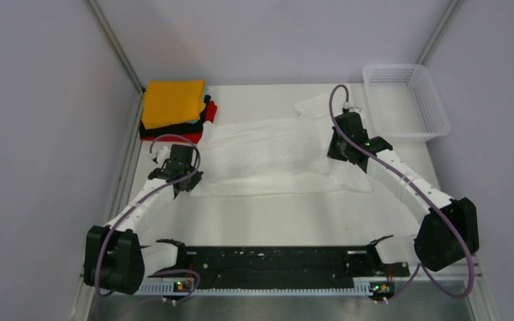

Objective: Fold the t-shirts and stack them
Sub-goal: Fold the flattened tshirt in 1/3 of the way

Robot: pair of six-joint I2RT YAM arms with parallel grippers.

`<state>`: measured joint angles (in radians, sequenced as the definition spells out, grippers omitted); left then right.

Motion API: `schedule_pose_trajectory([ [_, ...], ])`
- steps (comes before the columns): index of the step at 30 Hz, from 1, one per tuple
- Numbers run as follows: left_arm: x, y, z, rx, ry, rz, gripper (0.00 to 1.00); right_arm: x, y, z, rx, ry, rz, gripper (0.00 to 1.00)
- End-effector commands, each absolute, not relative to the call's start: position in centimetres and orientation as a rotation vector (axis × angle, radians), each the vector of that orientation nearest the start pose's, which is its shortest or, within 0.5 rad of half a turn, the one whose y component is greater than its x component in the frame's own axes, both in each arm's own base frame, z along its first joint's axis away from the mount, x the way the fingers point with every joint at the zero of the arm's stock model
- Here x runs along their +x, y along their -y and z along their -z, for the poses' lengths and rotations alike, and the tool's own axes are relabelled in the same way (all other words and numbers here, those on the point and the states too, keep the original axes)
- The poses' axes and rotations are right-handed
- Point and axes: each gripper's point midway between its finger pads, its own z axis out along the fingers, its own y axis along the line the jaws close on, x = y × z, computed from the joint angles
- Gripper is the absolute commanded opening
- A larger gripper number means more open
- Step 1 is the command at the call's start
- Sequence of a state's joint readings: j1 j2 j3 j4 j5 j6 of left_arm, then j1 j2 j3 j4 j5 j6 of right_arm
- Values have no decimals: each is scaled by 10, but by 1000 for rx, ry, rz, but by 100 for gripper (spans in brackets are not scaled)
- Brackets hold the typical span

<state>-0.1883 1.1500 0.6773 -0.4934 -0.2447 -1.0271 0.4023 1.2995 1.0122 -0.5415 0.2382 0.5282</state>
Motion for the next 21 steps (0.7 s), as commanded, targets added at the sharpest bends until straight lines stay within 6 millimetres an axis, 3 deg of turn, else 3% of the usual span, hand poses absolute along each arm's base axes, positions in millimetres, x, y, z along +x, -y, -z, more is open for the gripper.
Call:
schedule_pose_trajectory([
  [1, 308, 42, -89, -1083, -2178, 213, 3, 356, -121, -163, 235, -2307, -190, 0],
  [5, 322, 42, -87, -1064, -2174, 203, 13, 375, -119, -145, 247, -2348, -170, 0],
  [7, 329, 42, -84, -1054, -2185, 191, 23, 387, -117, -137, 260, -2367, -157, 2],
  [8, 332, 43, -84, -1044, -2192, 191, 31, 395, -117, -131, 264, -2377, -149, 6],
  [11, 337, 51, -85, -996, -2250, 216, 75, 427, -121, -129, 252, -2382, -149, 15],
  [12, 337, 54, -88, -985, -2266, 222, 85, 437, -121, -129, 245, -2383, -140, 23],
  [13, 338, 54, -94, -978, -2272, 221, 91, 445, -123, -129, 238, -2393, -129, 38],
  [14, 336, 53, -96, -977, -2279, 208, 92, 450, -124, -132, 229, -2402, -124, 57],
  [15, 335, 51, -102, -973, -2275, 198, 95, 454, -126, -134, 222, -2414, -124, 69],
  [19, 320, 42, -113, -982, -2244, 167, 99, 438, -132, -143, 190, -2402, -196, 98],
  [21, 312, 42, -119, -966, -2233, 184, 99, 419, -128, -152, 193, -2358, -228, 99],
])
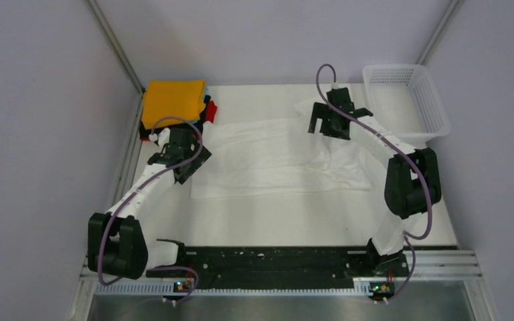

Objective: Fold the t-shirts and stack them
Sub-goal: Fold the flattened tshirt in 1/3 of the way

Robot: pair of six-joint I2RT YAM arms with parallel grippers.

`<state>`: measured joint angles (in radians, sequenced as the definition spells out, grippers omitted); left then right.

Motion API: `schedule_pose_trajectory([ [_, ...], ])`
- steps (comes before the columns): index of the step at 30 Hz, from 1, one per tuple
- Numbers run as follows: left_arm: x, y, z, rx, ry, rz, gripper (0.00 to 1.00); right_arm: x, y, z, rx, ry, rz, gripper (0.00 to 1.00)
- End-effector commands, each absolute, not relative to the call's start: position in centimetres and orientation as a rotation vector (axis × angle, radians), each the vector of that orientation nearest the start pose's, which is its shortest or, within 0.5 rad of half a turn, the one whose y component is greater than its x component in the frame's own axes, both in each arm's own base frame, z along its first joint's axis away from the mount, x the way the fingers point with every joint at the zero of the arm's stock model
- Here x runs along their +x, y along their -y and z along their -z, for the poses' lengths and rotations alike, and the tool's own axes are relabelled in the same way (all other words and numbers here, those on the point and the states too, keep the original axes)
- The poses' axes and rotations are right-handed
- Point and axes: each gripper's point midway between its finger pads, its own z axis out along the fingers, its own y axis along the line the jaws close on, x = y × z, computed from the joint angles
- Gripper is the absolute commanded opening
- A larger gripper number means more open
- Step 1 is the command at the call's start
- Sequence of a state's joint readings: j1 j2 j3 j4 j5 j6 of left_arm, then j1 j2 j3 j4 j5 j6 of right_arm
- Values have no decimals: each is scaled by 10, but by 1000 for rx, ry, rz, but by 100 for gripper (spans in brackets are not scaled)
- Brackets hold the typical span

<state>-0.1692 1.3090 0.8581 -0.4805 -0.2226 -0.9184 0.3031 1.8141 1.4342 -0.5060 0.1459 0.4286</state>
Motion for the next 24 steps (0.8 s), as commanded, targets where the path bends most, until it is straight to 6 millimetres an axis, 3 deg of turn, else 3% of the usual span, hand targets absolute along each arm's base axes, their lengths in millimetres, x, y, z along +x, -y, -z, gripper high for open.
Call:
schedule_pose_trajectory([
  [1, 310, 44, -121, -948, -2233, 207, 99, 408, -127, -150, 189, -2350, -245, 99],
  [4, 307, 68, -126, -831, -2253, 380, 99, 374, -134, -138, 137, -2352, -365, 99],
  [7, 305, 100, -124, -706, -2279, 588, 99, 352, -147, -126, 84, -2350, -492, 99],
  [9, 303, 109, -118, -671, -2311, 631, 99, 345, -145, -115, 82, -2375, -486, 99],
  [16, 289, 101, -90, -712, -2377, 566, 99, 349, -145, -91, 71, -2415, -463, 99],
  [24, 284, 91, -85, -726, -2393, 484, 99, 375, -160, -67, 61, -2454, -497, 99],
])
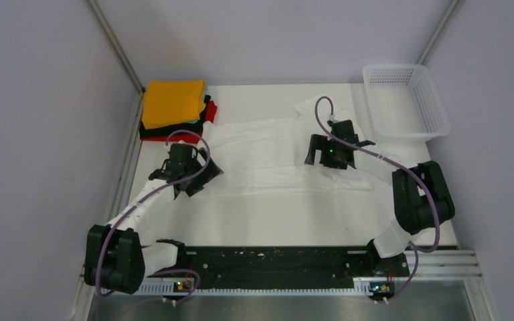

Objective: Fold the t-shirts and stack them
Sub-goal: Fold the flattened tshirt in 1/3 of the way

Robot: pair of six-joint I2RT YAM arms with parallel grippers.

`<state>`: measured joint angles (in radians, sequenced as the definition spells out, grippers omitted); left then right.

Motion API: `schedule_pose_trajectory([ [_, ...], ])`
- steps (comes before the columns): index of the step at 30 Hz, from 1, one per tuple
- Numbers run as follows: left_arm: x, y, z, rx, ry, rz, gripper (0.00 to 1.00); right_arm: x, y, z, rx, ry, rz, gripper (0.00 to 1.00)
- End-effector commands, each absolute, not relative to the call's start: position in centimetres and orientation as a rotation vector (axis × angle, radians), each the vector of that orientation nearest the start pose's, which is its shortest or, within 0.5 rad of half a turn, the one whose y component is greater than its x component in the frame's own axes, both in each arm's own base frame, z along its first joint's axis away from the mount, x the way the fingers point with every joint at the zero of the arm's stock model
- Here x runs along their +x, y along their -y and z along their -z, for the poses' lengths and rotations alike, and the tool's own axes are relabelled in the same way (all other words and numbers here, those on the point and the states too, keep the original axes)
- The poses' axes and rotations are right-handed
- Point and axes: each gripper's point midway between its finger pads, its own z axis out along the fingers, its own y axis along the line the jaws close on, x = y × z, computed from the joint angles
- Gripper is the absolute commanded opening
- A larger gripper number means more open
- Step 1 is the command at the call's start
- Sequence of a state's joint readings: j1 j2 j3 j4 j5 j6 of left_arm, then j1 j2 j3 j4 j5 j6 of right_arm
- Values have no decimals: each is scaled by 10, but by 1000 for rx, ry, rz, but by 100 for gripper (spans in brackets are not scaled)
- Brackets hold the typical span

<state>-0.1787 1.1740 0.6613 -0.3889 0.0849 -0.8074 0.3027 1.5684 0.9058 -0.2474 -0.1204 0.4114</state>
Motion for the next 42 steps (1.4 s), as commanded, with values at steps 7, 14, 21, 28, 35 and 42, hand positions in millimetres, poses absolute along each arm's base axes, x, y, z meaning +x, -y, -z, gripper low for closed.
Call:
schedule_pose_trajectory([
  [7, 284, 88, -86, -730, -2393, 462, 99, 414, -194, -88, 7, -2378, -595, 99],
  [14, 293, 91, -97, -715, -2382, 474, 99, 454, -218, -111, 127, -2351, -650, 99],
  [21, 307, 105, -106, -670, -2376, 569, 99, 434, -178, -121, 181, -2315, -445, 99],
  [28, 337, 134, -106, -602, -2366, 744, 99, 403, -154, -102, 157, -2324, -388, 99],
  [35, 351, 162, -64, -575, -2534, 788, 99, 378, -135, -55, 243, -2403, -316, 99],
  [42, 296, 158, -20, -651, -2658, 682, 99, 315, -111, -38, 333, -2446, -286, 99],
])
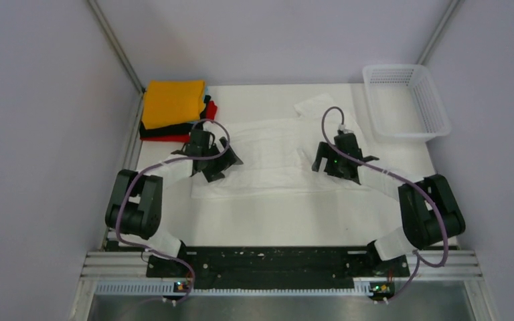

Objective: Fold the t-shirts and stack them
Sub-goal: Fold the flattened tshirt in 1/3 of the way, then grab the side of the flattened tshirt furthest away from the robot with both arms

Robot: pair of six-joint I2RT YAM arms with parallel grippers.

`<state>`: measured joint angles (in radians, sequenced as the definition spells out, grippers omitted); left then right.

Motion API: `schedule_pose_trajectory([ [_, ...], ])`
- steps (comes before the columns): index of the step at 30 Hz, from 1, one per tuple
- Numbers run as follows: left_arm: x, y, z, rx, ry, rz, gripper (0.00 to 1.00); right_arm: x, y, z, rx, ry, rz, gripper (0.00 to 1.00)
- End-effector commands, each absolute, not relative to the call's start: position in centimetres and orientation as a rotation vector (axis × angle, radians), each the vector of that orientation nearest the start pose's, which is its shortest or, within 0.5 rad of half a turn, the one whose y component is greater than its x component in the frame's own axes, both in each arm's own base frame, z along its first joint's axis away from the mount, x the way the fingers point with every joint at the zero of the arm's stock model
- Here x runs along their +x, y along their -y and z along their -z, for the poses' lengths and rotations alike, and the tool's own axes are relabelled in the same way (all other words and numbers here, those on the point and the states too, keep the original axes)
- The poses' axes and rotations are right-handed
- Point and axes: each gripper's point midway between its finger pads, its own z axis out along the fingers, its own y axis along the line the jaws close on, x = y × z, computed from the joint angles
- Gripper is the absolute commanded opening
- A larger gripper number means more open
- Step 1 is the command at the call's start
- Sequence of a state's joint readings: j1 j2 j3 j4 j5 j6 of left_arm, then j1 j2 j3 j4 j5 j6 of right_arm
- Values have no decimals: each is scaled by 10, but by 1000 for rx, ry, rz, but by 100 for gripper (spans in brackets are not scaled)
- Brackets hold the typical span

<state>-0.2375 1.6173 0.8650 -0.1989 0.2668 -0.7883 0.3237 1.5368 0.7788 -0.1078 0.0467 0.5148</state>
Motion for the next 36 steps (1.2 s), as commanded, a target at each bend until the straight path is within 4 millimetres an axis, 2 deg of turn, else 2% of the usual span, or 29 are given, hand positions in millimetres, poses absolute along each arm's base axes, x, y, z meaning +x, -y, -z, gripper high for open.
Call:
schedule_pose_trajectory([
  [1, 285, 157, -17, -658, -2666, 675, 99, 306, -109, -37, 343, -2453, -290, 99],
  [5, 238, 152, -11, -675, -2694, 530, 99, 260, -101, -30, 421, -2500, -303, 99],
  [8, 208, 151, -19, -665, -2684, 456, 99, 223, -89, -28, 464, -2527, -250, 99],
  [12, 186, 145, -20, -689, -2636, 467, 99, 181, -86, -31, 509, -2528, -308, 99],
  [14, 177, 143, -19, -696, -2626, 491, 99, 171, -97, -35, 533, -2500, -413, 99],
  [17, 174, 139, -21, -716, -2597, 506, 99, 172, -109, -52, 579, -2438, -536, 99],
  [23, 188, 135, -42, -699, -2529, 475, 99, 186, -100, -82, 512, -2361, -463, 99],
  [27, 216, 118, -70, -721, -2405, 352, 99, 213, -100, -121, 432, -2221, -455, 99],
  [30, 242, 98, -97, -758, -2324, 247, 99, 236, -108, -151, 356, -2112, -486, 99],
  [31, 257, 92, -109, -768, -2281, 244, 99, 243, -111, -159, 328, -2084, -486, 99],
  [36, 323, 58, -126, -845, -2176, 275, 99, 273, -115, -182, 269, -2015, -440, 99],
])
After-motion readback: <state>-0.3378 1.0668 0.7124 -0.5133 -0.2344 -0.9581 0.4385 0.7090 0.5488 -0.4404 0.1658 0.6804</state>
